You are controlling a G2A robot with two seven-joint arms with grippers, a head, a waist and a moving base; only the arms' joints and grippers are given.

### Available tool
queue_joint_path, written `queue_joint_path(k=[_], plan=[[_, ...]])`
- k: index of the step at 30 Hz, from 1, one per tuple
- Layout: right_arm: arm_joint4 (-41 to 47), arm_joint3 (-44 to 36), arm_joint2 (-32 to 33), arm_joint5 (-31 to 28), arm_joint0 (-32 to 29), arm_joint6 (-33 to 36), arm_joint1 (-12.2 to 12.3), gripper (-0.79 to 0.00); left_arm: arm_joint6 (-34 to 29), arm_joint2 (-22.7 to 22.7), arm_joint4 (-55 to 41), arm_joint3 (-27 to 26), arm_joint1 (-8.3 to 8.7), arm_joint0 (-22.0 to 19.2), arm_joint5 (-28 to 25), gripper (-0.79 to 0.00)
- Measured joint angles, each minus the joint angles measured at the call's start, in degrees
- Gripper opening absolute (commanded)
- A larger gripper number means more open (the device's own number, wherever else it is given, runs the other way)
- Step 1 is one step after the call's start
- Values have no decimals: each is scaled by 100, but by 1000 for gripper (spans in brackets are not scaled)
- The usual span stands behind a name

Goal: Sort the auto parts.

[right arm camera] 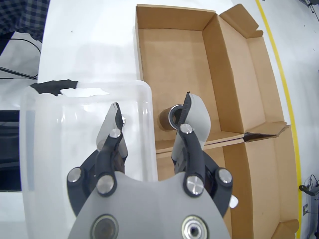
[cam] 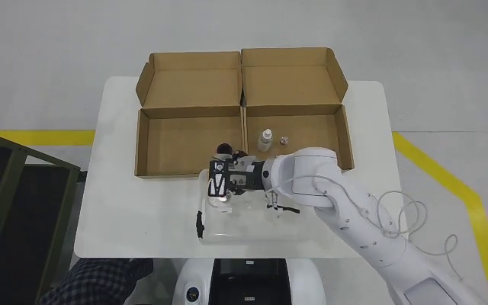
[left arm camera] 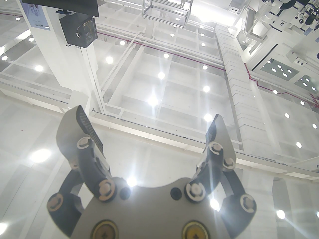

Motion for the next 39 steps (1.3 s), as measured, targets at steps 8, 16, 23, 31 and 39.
queue_joint_path(k=[8, 16, 23, 31, 39], plan=[[-169, -3, -172, -177, -329, -327, 34, -326, 0, 0, 0, 0, 0, 0, 0, 0], [-403, 133, -256, -169, -495, -495, 52, -329, 0, 0, 0, 0, 0, 0, 0, 0], [-542, 260, -206, -238, -664, -526, 105, -311, 0, 0, 0, 0, 0, 0, 0, 0], [-728, 724, -275, -110, -627, -815, 79, -296, 0, 0, 0, 0, 0, 0, 0, 0], [-822, 1217, -498, -15, -481, -1139, -14, -246, 0, 0, 0, 0, 0, 0, 0, 0]])
